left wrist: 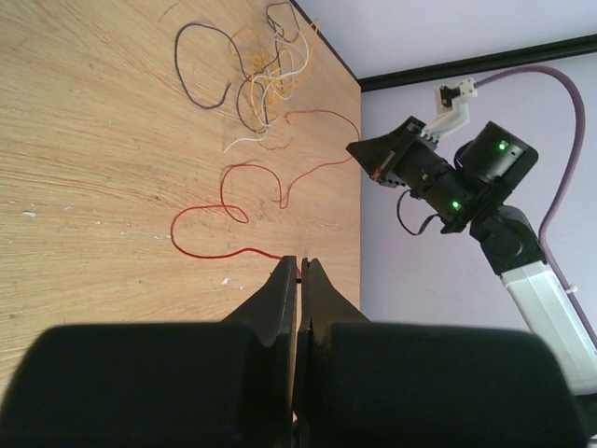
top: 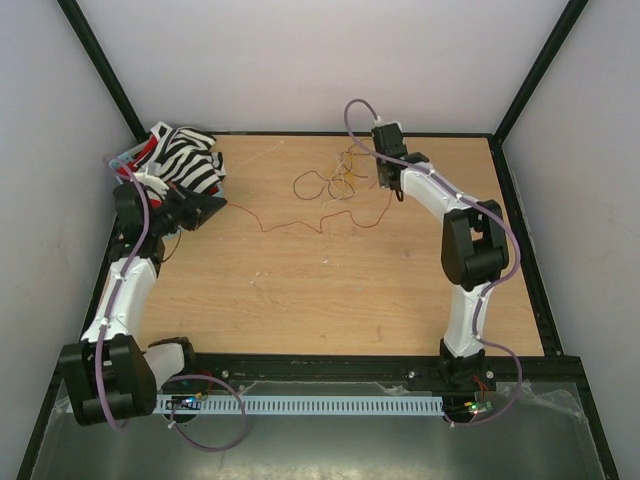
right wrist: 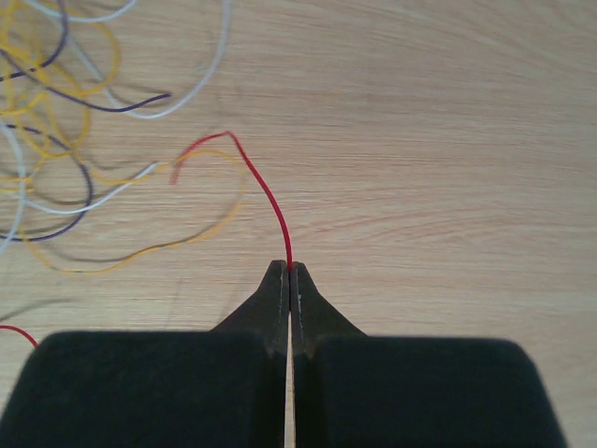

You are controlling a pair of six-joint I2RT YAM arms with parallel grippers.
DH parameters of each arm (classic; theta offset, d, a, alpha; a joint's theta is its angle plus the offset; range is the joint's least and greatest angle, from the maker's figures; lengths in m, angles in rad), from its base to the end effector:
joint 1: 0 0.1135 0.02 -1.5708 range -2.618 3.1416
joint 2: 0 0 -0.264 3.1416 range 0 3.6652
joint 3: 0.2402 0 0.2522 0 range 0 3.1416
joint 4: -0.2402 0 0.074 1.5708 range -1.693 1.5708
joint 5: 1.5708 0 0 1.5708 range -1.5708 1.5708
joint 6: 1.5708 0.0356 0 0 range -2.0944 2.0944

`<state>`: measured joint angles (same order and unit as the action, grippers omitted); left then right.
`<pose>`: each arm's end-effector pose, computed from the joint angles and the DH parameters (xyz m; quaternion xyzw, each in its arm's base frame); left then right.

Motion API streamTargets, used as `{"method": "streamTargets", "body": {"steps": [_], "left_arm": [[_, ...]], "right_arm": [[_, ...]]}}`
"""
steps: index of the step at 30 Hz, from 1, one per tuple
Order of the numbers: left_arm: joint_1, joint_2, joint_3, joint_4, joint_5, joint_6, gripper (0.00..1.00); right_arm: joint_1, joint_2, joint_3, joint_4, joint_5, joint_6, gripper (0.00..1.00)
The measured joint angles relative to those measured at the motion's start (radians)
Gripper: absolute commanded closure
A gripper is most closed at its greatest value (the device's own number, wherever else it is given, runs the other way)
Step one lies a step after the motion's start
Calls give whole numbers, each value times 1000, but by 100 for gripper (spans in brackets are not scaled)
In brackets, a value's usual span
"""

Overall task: Zip-tie the wires
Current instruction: Untie the cable at the center of the board, then straighten the cable at the center of the board.

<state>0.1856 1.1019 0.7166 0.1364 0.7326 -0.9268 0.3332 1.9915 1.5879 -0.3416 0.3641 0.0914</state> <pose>0.2478 0.0223 0.2878 -0.2024 0.7420 -0.4711 0.4318 0.4346 0.1370 0.2407 -0.0365 0.9030 -0.0790 0.4206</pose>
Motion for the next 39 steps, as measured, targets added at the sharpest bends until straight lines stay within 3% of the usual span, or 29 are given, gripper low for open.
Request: {"method": "streamTargets", "body": {"steps": [12, 16, 20, 29, 39], "left_arm": [[80, -38, 2, 3, 23, 13, 100], [90, -69, -10, 6, 39, 29, 100], [90, -109, -114, 5, 40, 49, 100], [89, -121, -323, -84, -72, 116, 100], [80, -139, -403, -129, -305, 156, 100]], "right_arm": [[-109, -237, -17, -27, 132, -14, 100], [-189, -334, -132, -19, 212, -13, 100], [-252, -381, -278, -24, 296, -14, 100], [-296, -378, -496, -5, 382, -13, 100], [-297, -237, -557, 80, 384, -3, 100]]}}
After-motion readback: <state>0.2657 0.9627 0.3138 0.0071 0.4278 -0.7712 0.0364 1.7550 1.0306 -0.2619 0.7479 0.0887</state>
